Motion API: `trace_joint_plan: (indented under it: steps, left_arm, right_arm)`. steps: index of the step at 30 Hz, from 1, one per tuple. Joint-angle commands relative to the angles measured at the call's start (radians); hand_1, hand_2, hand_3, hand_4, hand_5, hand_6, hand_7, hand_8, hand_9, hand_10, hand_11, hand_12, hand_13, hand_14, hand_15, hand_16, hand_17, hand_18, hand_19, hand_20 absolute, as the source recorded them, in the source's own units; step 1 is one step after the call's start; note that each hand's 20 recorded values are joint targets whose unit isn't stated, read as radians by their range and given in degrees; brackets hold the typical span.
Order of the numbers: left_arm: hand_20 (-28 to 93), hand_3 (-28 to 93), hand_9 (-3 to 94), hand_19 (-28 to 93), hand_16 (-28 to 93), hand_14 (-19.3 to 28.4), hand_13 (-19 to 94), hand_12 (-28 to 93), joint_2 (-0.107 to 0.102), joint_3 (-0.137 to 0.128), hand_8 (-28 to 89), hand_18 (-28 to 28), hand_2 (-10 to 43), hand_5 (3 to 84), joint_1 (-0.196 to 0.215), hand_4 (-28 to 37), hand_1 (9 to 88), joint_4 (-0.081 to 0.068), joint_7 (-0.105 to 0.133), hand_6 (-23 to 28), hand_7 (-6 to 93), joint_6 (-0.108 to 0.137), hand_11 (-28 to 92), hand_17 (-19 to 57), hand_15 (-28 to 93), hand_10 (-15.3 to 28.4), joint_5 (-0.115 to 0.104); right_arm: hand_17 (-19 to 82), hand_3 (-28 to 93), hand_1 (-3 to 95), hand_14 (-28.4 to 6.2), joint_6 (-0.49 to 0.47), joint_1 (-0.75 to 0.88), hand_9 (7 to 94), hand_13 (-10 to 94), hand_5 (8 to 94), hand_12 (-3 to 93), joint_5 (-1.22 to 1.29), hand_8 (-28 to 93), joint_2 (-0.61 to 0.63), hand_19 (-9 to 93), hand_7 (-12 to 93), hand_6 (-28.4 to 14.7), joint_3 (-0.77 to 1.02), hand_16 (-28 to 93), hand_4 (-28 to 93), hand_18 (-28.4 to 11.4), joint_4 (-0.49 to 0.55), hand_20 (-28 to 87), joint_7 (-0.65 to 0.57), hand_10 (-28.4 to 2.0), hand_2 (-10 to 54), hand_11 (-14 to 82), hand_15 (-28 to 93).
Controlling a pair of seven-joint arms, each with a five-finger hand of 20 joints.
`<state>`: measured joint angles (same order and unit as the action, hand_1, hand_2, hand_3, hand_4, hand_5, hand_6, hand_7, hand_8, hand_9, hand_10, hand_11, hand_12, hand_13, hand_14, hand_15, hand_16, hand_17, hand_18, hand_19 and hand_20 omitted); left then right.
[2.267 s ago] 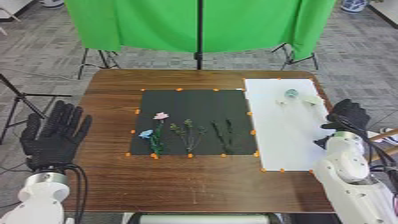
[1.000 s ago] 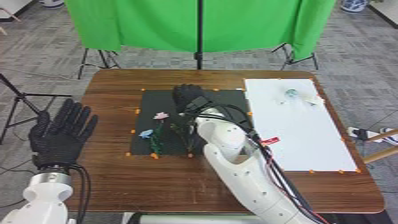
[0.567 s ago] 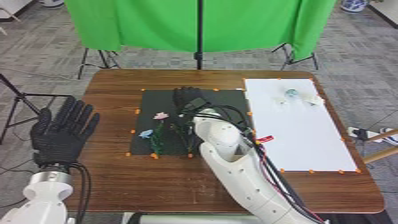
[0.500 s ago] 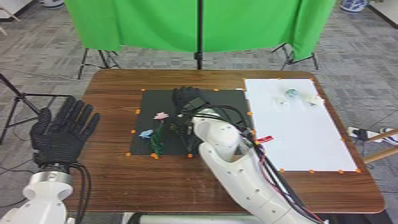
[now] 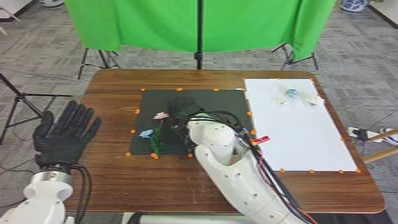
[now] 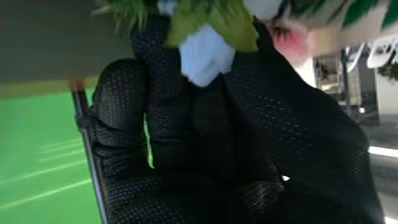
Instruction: Arrange flowers
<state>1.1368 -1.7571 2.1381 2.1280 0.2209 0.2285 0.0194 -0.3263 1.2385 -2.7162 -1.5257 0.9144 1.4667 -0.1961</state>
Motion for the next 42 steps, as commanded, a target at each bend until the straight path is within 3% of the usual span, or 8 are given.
trace_joint_plan:
  steps: [1, 5, 9, 21, 24, 31, 35, 42]
  left_arm:
    - [16, 72, 41.1, 29, -4, 15.0, 31, 13, 0.01, -0.001, -9, 13.7, 15.9, 48.0, 0.007, -28.3, 26.7, -0.01, -0.013, 8.4, 15.9, 0.007, 22, -2.2, 40, 14.7, 0.001]
    - [16, 72, 41.1, 29, -4, 15.0, 31, 13, 0.013, 0.005, -9, 13.7, 15.8, 47.8, 0.003, -28.3, 26.7, -0.017, -0.008, 8.3, 15.8, -0.005, 22, -2.2, 40, 14.6, -0.007]
    - [15, 73, 41.0, 29, -4, 14.9, 31, 13, 0.011, 0.008, -9, 13.7, 13.9, 47.6, 0.011, -28.1, 27.5, -0.023, 0.015, 8.3, 15.6, -0.037, 22, -2.3, 40, 14.5, -0.009]
    - [15, 74, 40.1, 28, -4, 14.8, 30, 14, 0.031, -0.013, -9, 13.6, 11.0, 46.5, 0.039, -28.1, 28.4, -0.011, -0.016, 8.2, 15.1, -0.08, 21, -2.0, 39, 14.4, 0.029]
    - [15, 74, 40.0, 28, -4, 14.8, 30, 14, 0.036, -0.027, -8, 13.6, 11.5, 46.4, 0.057, -28.2, 27.8, -0.001, -0.009, 8.2, 14.7, -0.077, 20, -2.1, 39, 14.4, 0.041]
    - [15, 74, 38.8, 28, -3, 14.8, 30, 14, 0.038, -0.049, -8, 13.7, 12.2, 44.0, 0.094, -28.2, 27.0, 0.013, 0.008, 7.8, 14.6, -0.074, 20, -2.2, 39, 14.3, 0.044]
    - [15, 71, 38.5, 28, -3, 14.8, 30, 14, 0.042, -0.058, -8, 13.8, 16.9, 43.7, 0.116, -28.3, 21.4, 0.023, 0.01, 7.9, 14.6, -0.052, 20, -2.2, 38, 14.3, 0.024]
    - [16, 65, 39.1, 27, -3, 15.0, 31, 14, 0.04, -0.054, -8, 13.7, 21.0, 45.6, 0.093, -28.3, 18.1, 0.016, 0.0, 8.5, 15.1, -0.04, 20, -2.1, 38, 14.6, 0.041]
  right_arm:
    - [35, 67, 65.4, -6.2, 0.088, -0.005, 76.7, 68, 66.5, 35.7, 0.023, 1, 0.005, 80, 27, -2.2, -0.022, 40, -28, -19.0, 0.006, 38, -0.04, -11.0, -9.5, 6.6, 27]
    - [35, 68, 61.0, -6.9, 0.14, -0.009, 65.8, 65, 62.3, 18.6, 0.033, -12, 0.007, 82, 24, -1.4, -0.022, 40, -28, -20.4, 0.014, 39, -0.022, -13.6, -9.5, 17.9, 32]
    - [35, 70, 57.2, -8.1, 0.067, -0.012, 64.4, 63, 61.4, 16.4, 0.085, -14, 0.004, 83, 23, -1.3, -0.019, 38, -28, -21.0, 0.051, 39, -0.033, -13.1, -9.5, 17.7, 36]
    - [35, 77, 48.2, -14.3, 0.102, 0.006, 57.5, 54, 57.4, 15.2, 0.32, -12, 0.179, 84, 17, -3.4, 0.181, 21, -28, -22.4, 0.23, 38, -0.23, -15.4, -9.5, 13.2, 47]
    - [34, 78, 48.4, -15.3, 0.168, 0.024, 55.1, 50, 56.3, 14.8, 0.339, -12, 0.252, 84, 17, -4.0, 0.244, 20, -28, -22.4, 0.221, 37, -0.305, -15.6, -9.5, 12.7, 47]
    - [22, 80, 50.5, -19.2, 0.008, 0.085, 39.6, 29, 49.6, 11.8, 0.296, -12, 0.319, 79, 15, -4.5, 0.416, 14, -28, -23.7, 0.206, 35, -0.332, -15.7, -9.5, 10.0, 42]
    - [21, 81, 53.5, -19.0, -0.045, 0.091, 38.1, 27, 49.0, 10.8, 0.253, -12, 0.321, 78, 15, -4.0, 0.418, 13, -28, -23.7, 0.177, 35, -0.333, -15.1, -9.5, 9.6, 40]
    - [21, 81, 57.6, -17.6, -0.042, 0.059, 38.1, 28, 49.8, 9.4, 0.203, -12, 0.299, 75, 15, -2.8, 0.404, 12, -28, -22.7, 0.089, 35, -0.331, -13.3, -9.5, 9.5, 35]
